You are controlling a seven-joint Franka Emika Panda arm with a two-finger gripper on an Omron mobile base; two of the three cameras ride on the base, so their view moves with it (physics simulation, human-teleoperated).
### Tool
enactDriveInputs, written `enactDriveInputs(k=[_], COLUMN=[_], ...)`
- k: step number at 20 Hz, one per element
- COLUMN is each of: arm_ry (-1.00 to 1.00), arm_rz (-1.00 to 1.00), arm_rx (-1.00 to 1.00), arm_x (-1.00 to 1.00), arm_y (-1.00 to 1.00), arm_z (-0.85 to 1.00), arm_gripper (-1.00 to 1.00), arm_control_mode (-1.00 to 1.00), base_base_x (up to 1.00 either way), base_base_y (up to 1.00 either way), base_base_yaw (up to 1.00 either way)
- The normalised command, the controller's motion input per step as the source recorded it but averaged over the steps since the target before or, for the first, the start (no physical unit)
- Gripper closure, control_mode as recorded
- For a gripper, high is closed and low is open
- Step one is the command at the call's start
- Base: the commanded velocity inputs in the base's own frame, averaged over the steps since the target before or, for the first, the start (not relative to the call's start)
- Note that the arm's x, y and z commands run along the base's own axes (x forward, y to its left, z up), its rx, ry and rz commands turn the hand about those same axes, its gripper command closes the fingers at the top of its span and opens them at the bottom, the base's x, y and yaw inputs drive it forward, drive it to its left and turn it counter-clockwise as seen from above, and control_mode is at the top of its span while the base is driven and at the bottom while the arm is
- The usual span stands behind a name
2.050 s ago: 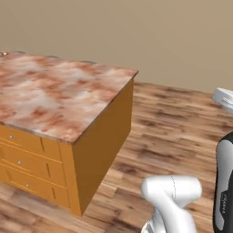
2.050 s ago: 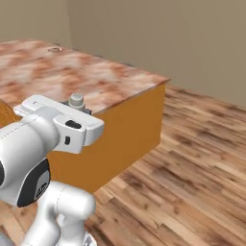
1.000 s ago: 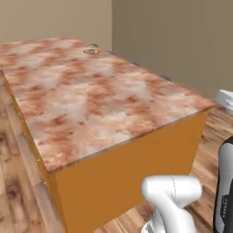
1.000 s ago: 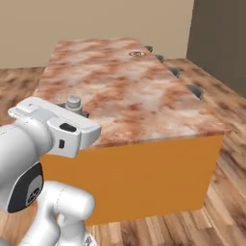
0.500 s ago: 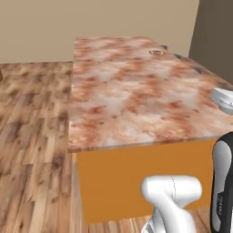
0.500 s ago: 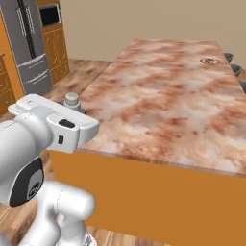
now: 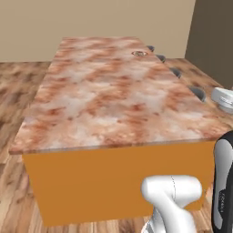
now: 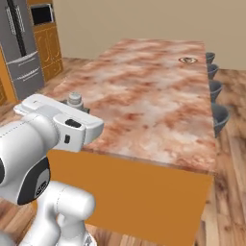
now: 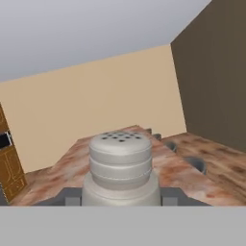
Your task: Retrieve the shaker from the cabinet and place it next the steak on a plate on the dining table.
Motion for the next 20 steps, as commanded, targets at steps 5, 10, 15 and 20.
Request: enactDriveInputs(k=[5, 10, 15, 20], arm_ry=[0.0, 0.0, 0.0, 0.0], arm_rz=[0.0, 0.0, 0.0, 0.0], arm_rx=[0.0, 0.0, 0.0, 0.0], arm_x=[0.0, 0.0, 0.0, 0.0], arm_y=[0.0, 0.0, 0.0, 0.0], arm_z=[0.0, 0.0, 0.0, 0.0], arm_gripper=[1.0, 1.0, 1.0, 1.0], arm_control_mode=[1.0, 1.0, 1.0, 1.0], base_base_x=[-0.04, 0.0, 0.0, 0.04], base_base_y=[-1.0, -1.0, -0.66, -0.06], base_base_yaw=[0.14, 0.34, 0.73, 0.99])
